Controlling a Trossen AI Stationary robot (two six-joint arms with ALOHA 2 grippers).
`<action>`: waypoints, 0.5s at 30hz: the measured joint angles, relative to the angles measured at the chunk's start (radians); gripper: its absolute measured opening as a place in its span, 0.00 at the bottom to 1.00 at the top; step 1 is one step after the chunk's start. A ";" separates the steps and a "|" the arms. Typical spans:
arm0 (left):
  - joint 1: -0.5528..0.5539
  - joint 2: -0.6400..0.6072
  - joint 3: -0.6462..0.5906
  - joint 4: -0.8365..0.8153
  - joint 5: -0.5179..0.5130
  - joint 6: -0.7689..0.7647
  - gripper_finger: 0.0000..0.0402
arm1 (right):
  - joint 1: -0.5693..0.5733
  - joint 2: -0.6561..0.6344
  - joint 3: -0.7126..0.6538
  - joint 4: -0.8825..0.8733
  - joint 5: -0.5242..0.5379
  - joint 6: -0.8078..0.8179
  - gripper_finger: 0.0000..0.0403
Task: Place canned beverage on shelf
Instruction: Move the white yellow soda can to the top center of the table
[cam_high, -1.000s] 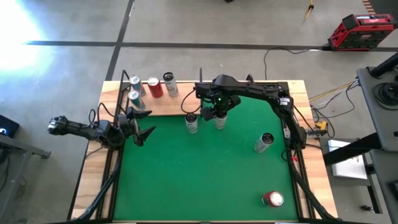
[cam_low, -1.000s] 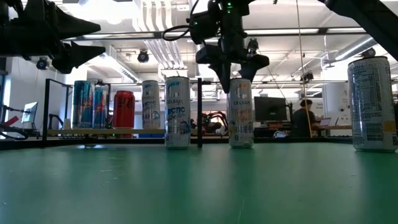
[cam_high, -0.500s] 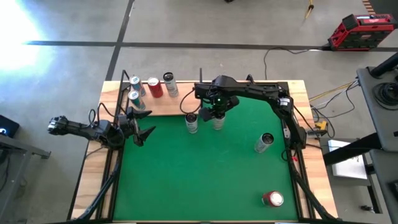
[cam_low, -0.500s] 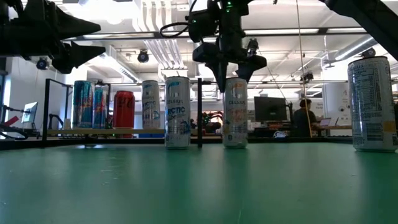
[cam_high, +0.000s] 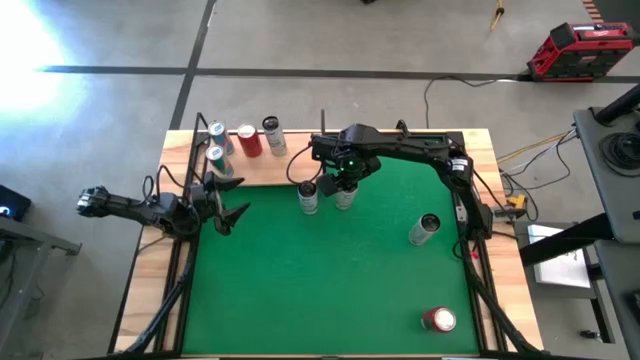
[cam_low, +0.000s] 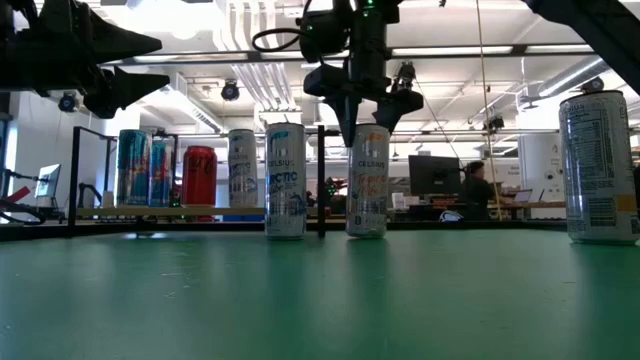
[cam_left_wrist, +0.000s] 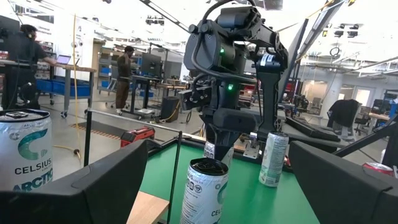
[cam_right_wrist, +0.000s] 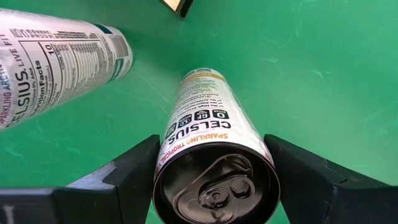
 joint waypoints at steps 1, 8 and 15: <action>0.000 0.000 0.000 0.000 0.000 0.000 0.93 | 0.001 0.000 -0.001 0.001 0.002 0.000 0.65; 0.000 0.000 0.000 0.000 0.000 0.000 0.93 | 0.012 0.000 -0.003 0.012 0.027 0.000 0.65; 0.000 0.000 0.000 0.000 0.000 0.000 0.93 | 0.017 0.001 -0.005 0.019 0.041 0.000 0.65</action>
